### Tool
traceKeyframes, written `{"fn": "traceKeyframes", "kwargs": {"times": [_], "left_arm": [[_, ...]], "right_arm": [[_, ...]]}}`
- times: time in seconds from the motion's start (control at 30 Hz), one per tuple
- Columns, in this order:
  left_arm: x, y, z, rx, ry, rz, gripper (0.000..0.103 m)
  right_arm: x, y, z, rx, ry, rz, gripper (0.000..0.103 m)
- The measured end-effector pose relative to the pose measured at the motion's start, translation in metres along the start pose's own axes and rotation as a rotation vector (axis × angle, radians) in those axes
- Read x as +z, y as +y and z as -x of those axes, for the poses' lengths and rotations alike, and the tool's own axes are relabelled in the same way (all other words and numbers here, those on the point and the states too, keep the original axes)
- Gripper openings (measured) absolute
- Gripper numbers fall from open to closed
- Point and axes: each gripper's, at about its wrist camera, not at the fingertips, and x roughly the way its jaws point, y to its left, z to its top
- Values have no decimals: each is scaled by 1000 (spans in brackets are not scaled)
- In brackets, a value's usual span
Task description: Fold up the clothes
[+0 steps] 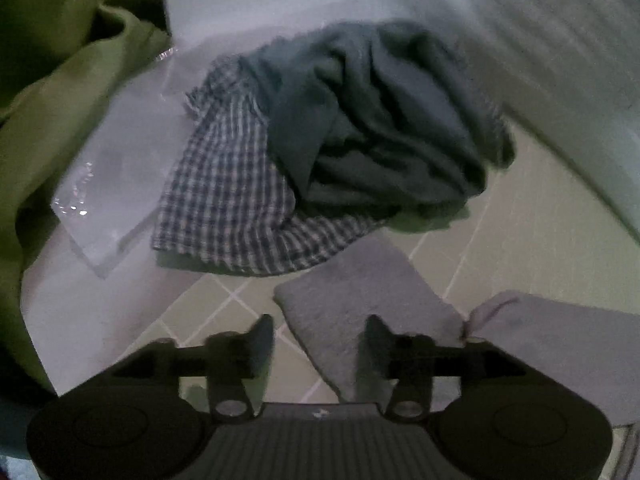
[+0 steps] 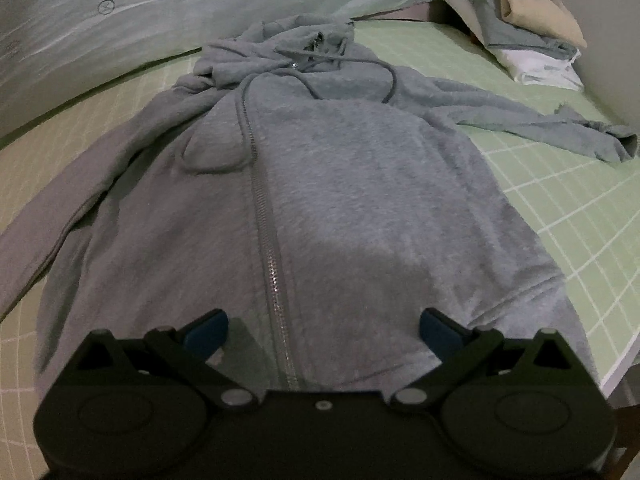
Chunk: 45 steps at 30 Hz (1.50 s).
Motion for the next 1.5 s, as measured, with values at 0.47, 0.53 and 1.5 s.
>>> {"fn": "traceKeyframes", "kwargs": {"times": [0.47,0.53,1.5], "left_arm": [[-8,3,4,44,-78,-63,11],[-9,14,10,65,-103,-29,11],[-179,-243,90,-345,83,-428,64]], "right_arm": [[-8,3,4,-25,17,10,103],[-8,1,4,-19,18,13,103],[53,-139,-29,105,8,58,71]]}}
